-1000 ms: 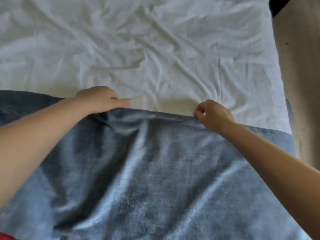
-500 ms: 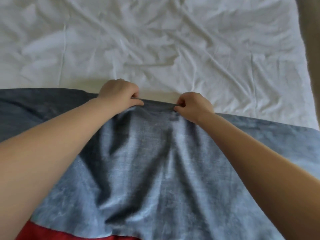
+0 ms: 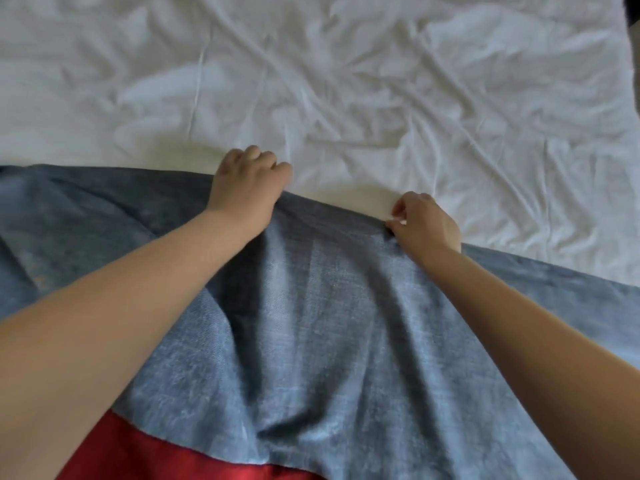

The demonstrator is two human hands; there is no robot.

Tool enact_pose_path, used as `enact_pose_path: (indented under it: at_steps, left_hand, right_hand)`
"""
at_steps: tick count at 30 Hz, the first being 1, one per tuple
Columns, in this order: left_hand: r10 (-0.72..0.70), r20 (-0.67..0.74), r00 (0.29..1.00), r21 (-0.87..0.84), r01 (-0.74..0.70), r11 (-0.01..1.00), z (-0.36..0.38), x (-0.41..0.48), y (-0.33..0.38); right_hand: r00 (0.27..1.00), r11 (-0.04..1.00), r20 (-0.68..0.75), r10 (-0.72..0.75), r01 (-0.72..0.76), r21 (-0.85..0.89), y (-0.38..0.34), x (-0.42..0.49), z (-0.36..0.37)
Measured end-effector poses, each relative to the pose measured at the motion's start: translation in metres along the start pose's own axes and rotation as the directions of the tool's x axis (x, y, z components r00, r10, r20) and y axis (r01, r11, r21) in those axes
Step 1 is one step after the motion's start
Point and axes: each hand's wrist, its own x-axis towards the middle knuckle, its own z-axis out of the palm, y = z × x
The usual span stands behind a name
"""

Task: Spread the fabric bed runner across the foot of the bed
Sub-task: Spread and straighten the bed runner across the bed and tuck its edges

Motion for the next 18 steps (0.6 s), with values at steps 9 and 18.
enact_pose_path:
  at_steps: [9,18]
  left_hand:
    - [0.141,-0.067,0.988,-0.142,-0.149,0.979,-0.003,-0.086,0.014]
    - [0.137,-0.008,0.990,-0.184,-0.136,0.973,-0.004,-0.125,0.018]
  right_hand:
    - [0.979,0.981,-0.073,-0.190,0.193,0.032,-0.031,-0.078,0.016]
    - [0.978,0.975,-0.084,-0.190,0.178,-0.134,-0.050,-0.147,0.041]
